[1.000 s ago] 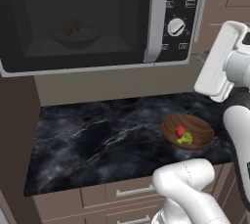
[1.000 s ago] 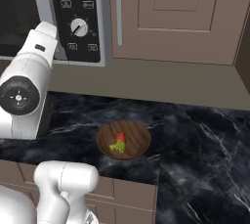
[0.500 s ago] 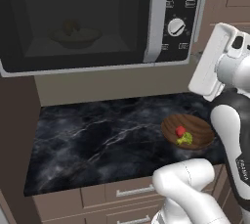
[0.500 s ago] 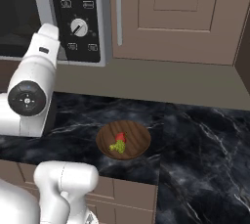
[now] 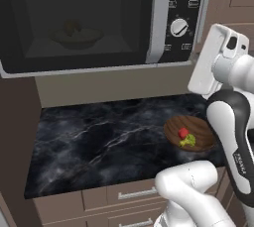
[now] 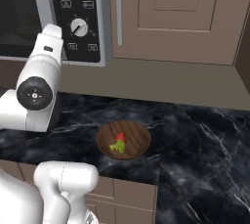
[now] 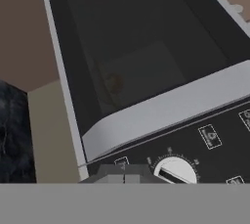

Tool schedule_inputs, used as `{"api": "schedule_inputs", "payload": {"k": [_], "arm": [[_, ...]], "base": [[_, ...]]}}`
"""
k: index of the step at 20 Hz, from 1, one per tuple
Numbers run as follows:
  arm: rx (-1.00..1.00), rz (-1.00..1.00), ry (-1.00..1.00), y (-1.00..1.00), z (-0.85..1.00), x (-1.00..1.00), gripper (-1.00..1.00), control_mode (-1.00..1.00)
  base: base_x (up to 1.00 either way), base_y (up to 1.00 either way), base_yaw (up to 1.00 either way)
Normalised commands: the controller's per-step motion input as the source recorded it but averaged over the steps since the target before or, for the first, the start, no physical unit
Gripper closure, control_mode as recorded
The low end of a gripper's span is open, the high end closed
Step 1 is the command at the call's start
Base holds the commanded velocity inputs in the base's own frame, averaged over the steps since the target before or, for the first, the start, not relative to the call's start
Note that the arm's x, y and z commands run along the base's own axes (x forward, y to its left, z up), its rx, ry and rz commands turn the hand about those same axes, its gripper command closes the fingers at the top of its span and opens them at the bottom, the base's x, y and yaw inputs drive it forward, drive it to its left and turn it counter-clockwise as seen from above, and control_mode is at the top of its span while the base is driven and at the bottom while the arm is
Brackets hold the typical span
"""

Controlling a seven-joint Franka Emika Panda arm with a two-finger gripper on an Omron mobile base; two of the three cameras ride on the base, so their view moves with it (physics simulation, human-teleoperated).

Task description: Place the bowl containing the garlic and potato in the microwave. Close the microwave door and press the start button to microwave the meal.

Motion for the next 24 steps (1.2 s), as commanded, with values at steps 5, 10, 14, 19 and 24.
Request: {"api": "schedule_inputs", "payload": {"k": [5,10,14,19,24], "arm": [[-0.05,0.0,0.0,0.0,-0.04,0.3,1.0,-1.0],[-0.06,0.0,0.0,0.0,-0.1,0.29,1.0,-1.0],[-0.06,0.0,0.0,0.0,-0.13,0.29,1.0,-1.0],[-0.06,0.0,-0.01,0.0,-0.1,0.31,1.0,-1.0],[-0.06,-0.04,-0.01,0.0,-0.02,0.33,1.0,-1.0]], "base": [[0.0,0.0,0.0],[0.0,0.0,0.0],[0.0,0.0,0.0],[0.0,0.0,0.0],[0.0,0.0,0.0]]}}
